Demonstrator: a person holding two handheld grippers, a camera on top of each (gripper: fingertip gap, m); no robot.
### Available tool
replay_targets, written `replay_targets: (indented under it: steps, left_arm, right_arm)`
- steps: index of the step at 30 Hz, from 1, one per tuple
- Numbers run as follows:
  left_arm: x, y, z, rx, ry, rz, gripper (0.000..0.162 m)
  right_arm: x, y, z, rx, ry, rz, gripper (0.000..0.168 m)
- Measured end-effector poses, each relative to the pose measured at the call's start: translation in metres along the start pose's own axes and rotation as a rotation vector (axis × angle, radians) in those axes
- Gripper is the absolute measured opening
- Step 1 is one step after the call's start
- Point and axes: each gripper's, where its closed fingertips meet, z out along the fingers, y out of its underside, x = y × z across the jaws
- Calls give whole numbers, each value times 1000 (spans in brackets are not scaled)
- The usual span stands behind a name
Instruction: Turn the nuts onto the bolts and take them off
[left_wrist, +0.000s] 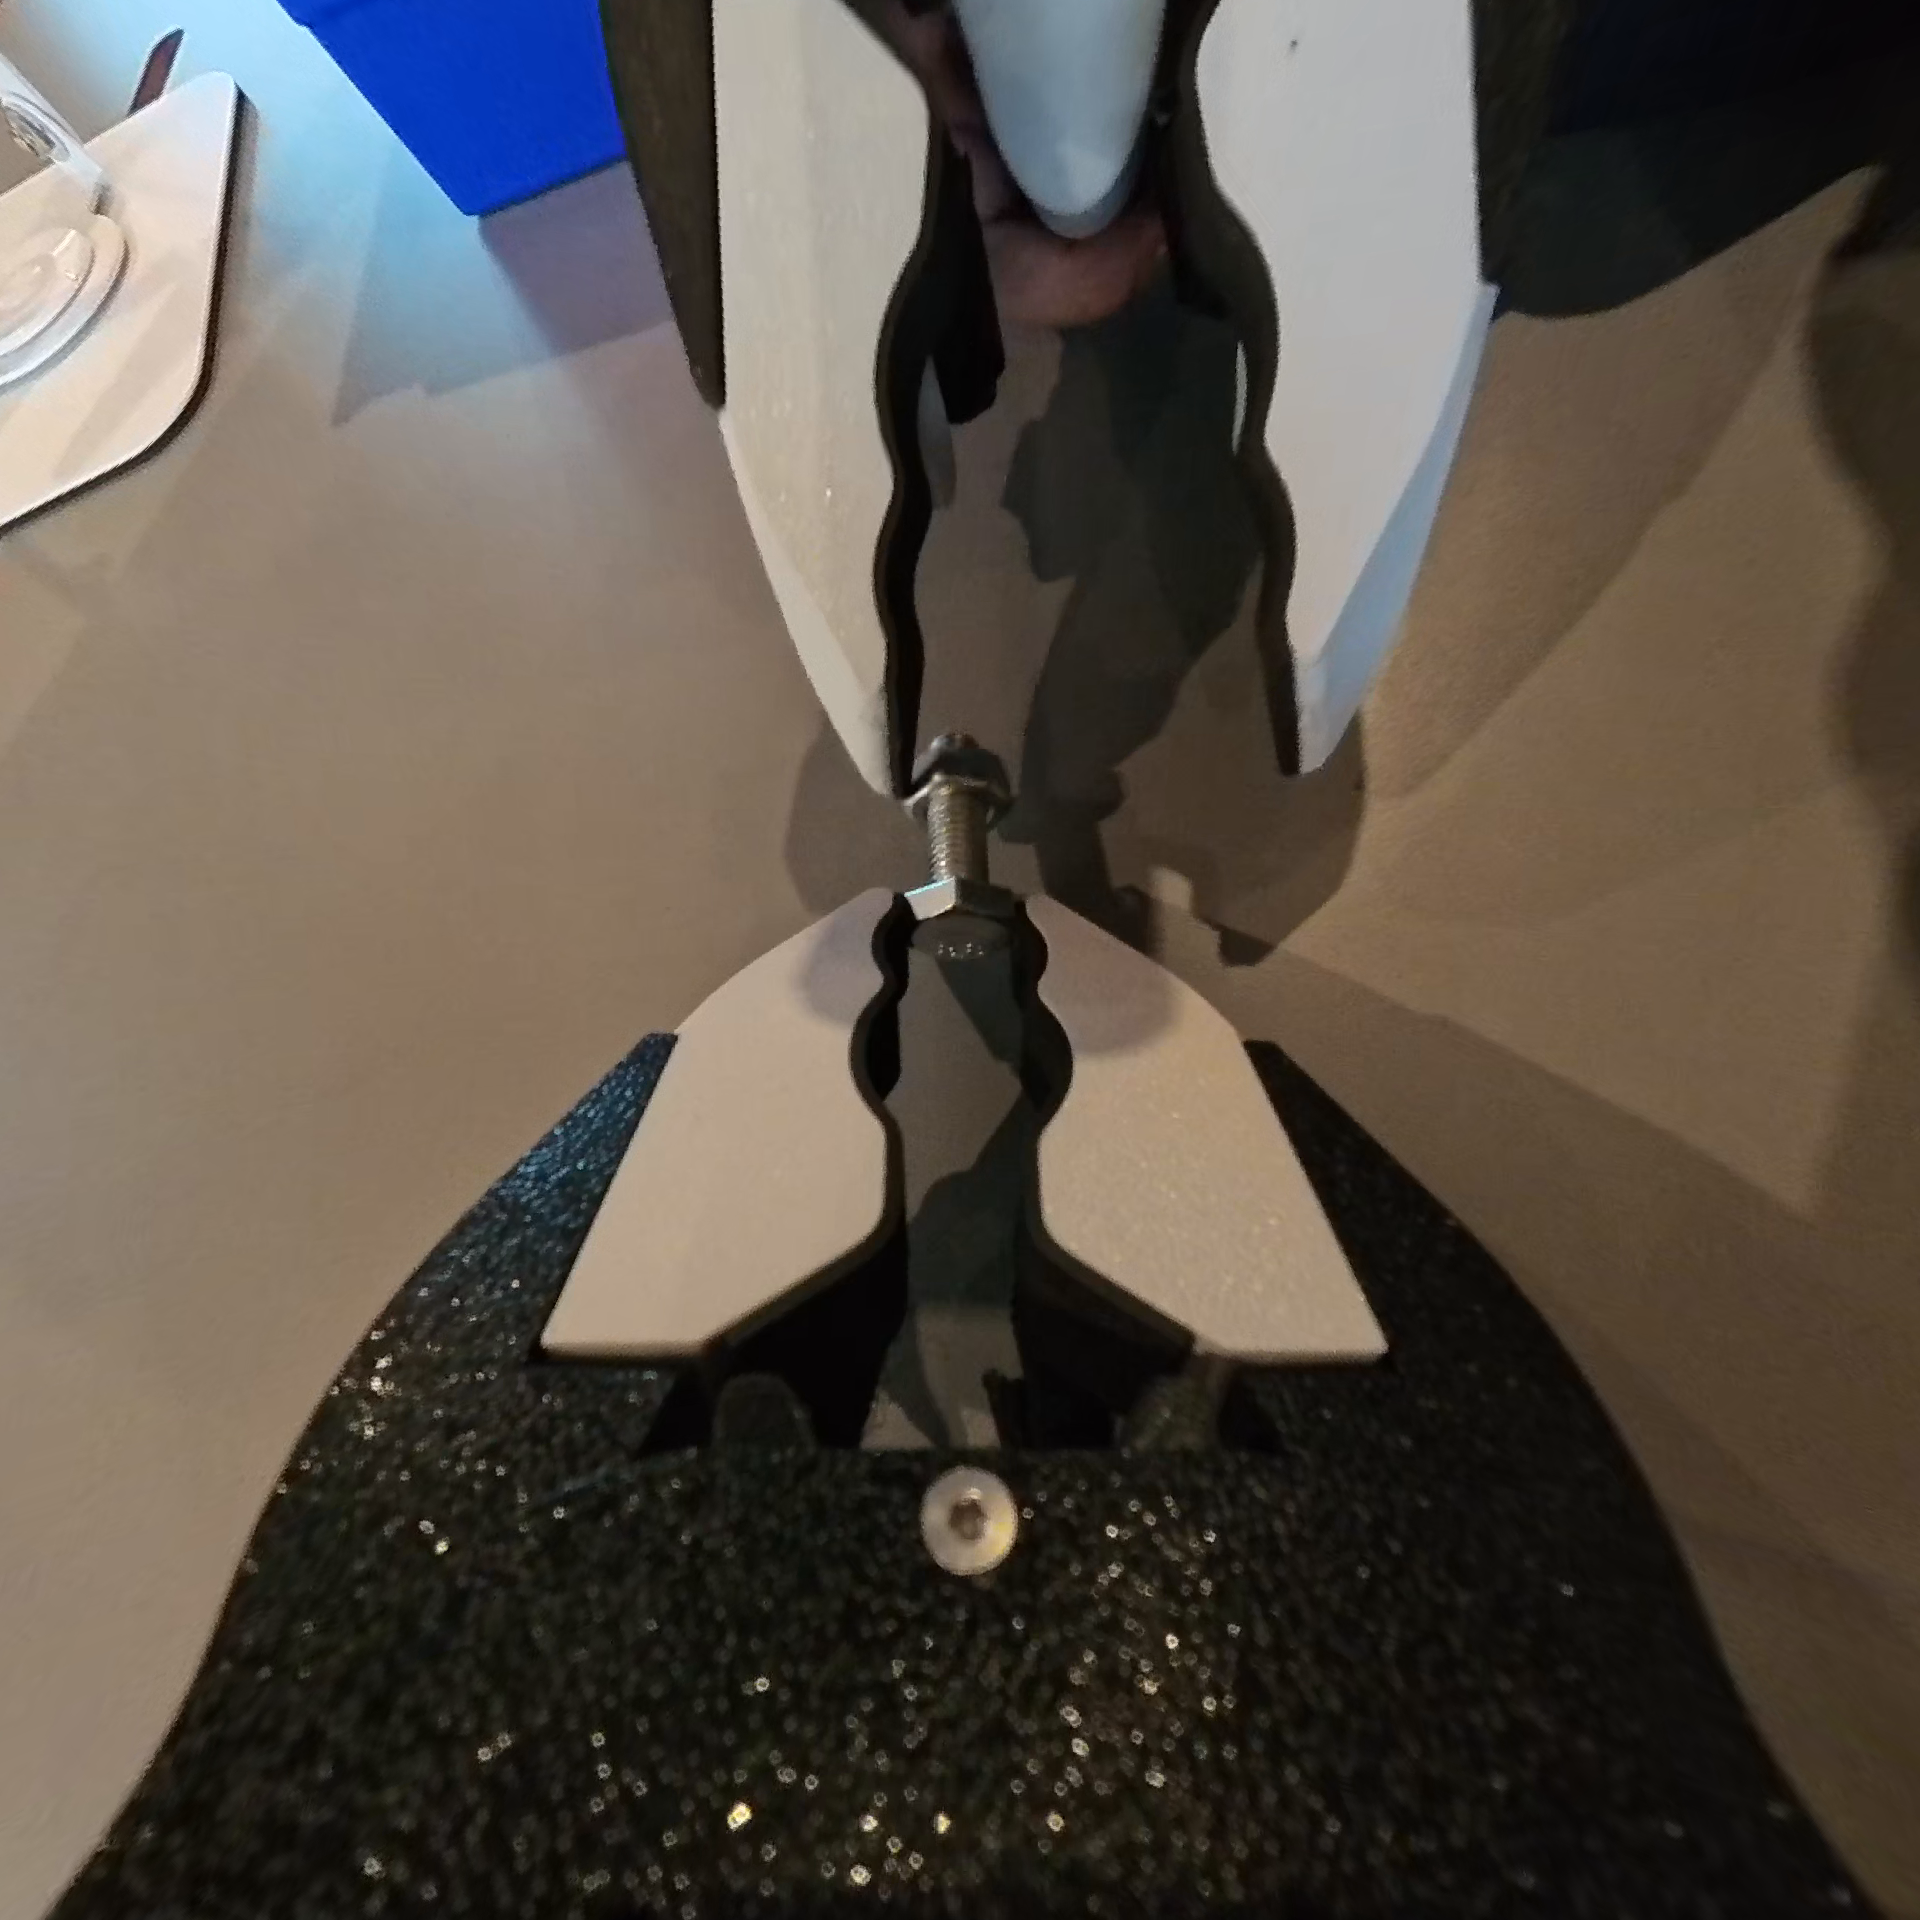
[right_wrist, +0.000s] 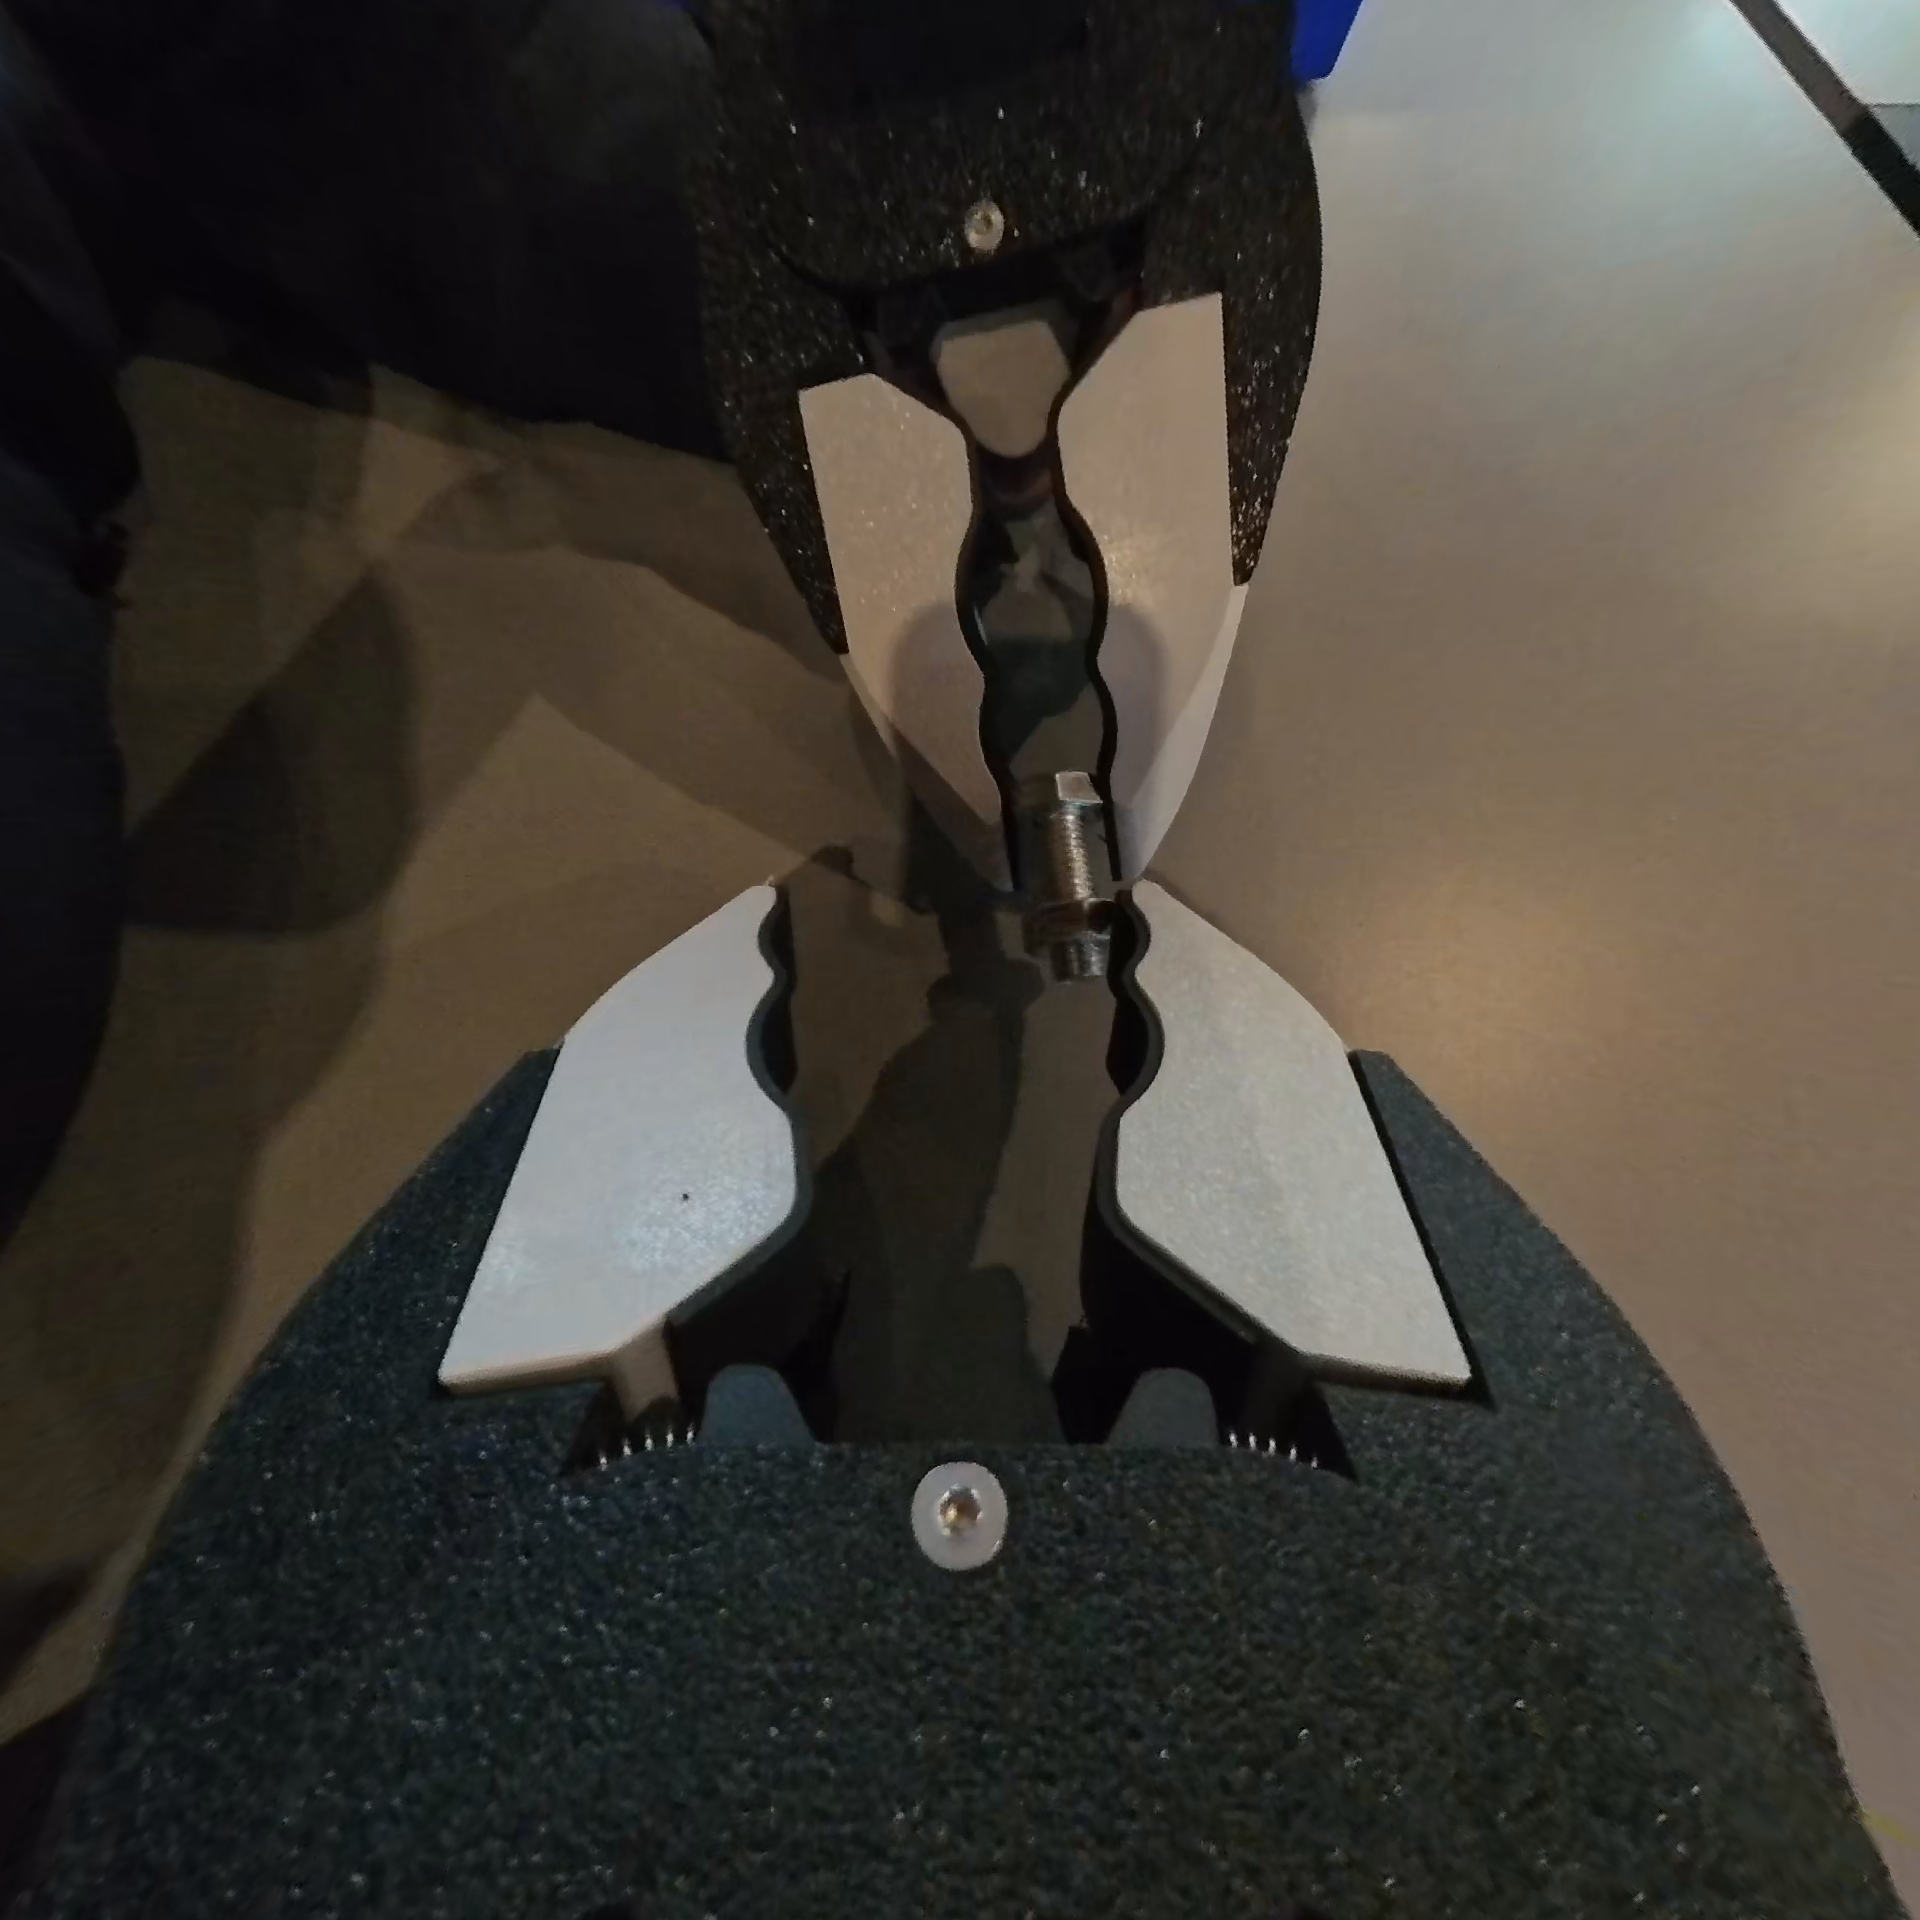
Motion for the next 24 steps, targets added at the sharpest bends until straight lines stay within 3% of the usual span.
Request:
replay_targets:
  steps: [1,3,6,17,20,24]
  left_arm:
    - [0,0,0,-1,0,-3,18]
    - [-1,0,0,-3,-2,-12,18]
    - [-1,0,0,-3,-3,-10,18]
    - [-1,0,0,-3,0,-10,18]
    - [-1,0,0,-3,0,-10,18]
    - [-1,0,0,-4,0,-13,18]
  right_arm:
    - [0,-1,-1,5,-1,-4,56]
    - [-9,-3,-2,11,-61,-9,39]
    - [-17,3,3,-39,-103,-12,36]
    - [4,0,1,3,19,17,53]
    - [2,-1,-1,4,8,14,51]
    - [-11,3,-2,-27,-87,21,35]
